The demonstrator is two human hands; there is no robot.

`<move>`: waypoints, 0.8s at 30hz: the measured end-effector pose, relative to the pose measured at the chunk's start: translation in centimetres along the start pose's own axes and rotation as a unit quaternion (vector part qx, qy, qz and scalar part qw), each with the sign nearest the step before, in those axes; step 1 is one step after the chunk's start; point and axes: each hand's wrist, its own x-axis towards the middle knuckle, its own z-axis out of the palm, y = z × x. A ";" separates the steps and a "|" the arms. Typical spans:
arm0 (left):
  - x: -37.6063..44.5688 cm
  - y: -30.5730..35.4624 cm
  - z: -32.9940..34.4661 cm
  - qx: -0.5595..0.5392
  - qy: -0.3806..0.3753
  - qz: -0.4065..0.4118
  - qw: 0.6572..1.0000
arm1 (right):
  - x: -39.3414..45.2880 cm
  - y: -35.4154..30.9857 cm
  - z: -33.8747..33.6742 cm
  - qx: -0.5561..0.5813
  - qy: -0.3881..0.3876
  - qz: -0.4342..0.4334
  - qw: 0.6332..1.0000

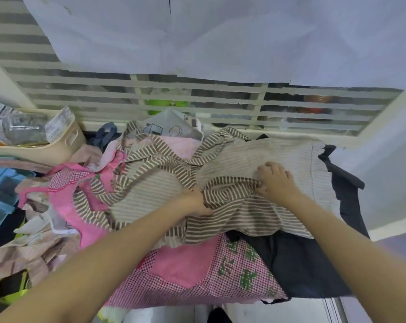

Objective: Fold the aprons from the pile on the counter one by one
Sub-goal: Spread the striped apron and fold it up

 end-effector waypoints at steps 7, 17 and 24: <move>0.0 -0.6 -0.6 -0.202 -0.139 -0.037 0.969 | -3.8 4.9 1.0 0.137 -0.118 0.166 0.969; -0.8 1.7 0.4 -0.362 0.182 -0.078 0.911 | -2.5 7.3 3.6 0.074 -0.258 0.104 0.958; 0.1 2.1 4.0 -0.059 0.265 -0.173 0.947 | -3.8 10.9 8.0 0.130 -0.208 0.191 0.951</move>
